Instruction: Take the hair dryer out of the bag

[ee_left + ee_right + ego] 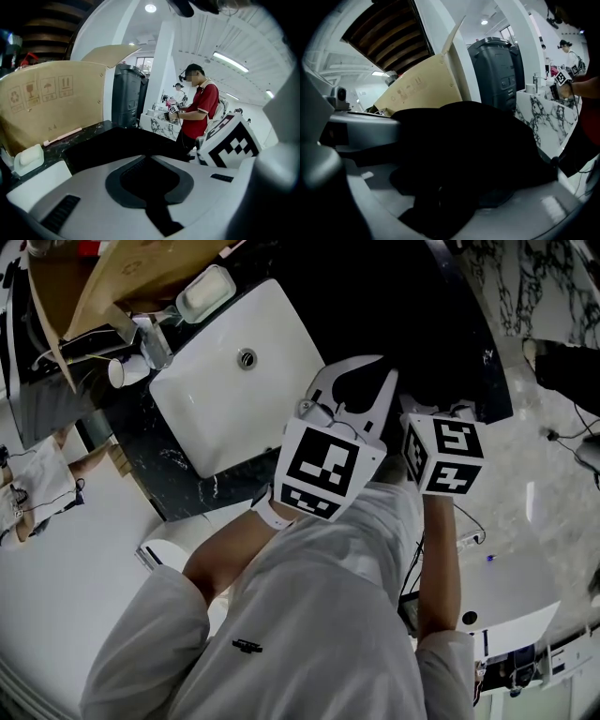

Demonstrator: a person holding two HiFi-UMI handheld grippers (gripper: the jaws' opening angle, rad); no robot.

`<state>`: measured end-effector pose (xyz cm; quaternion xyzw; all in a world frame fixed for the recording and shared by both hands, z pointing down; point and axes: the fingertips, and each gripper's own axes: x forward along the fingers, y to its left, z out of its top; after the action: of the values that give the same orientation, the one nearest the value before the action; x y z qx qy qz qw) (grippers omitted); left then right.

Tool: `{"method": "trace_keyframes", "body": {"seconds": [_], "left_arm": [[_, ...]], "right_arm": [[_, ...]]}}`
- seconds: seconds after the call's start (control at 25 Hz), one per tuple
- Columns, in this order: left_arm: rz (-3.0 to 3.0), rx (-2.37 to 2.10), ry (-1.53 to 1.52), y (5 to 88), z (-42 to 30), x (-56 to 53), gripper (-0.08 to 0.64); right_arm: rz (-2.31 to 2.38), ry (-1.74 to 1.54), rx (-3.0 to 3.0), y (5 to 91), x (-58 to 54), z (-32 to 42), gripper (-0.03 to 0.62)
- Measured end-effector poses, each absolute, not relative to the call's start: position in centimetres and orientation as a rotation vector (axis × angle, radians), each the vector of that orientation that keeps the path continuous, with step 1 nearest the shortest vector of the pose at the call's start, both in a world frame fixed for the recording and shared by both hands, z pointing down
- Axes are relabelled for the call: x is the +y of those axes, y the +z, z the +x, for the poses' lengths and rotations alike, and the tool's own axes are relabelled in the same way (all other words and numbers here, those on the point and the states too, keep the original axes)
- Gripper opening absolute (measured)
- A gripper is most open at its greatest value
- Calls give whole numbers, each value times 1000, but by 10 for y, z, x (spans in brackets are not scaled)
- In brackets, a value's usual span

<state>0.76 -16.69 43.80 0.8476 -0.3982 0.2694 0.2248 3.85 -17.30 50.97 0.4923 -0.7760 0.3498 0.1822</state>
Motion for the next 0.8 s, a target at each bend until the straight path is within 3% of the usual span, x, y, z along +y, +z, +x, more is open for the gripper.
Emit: {"method": "trace_keyframes", "body": {"seconds": [0.8], "left_arm": [[2328,-1091,771,445,5,-170,21]], "right_arm": [[1303,1055,-2190,518,-179,32,233]]}}
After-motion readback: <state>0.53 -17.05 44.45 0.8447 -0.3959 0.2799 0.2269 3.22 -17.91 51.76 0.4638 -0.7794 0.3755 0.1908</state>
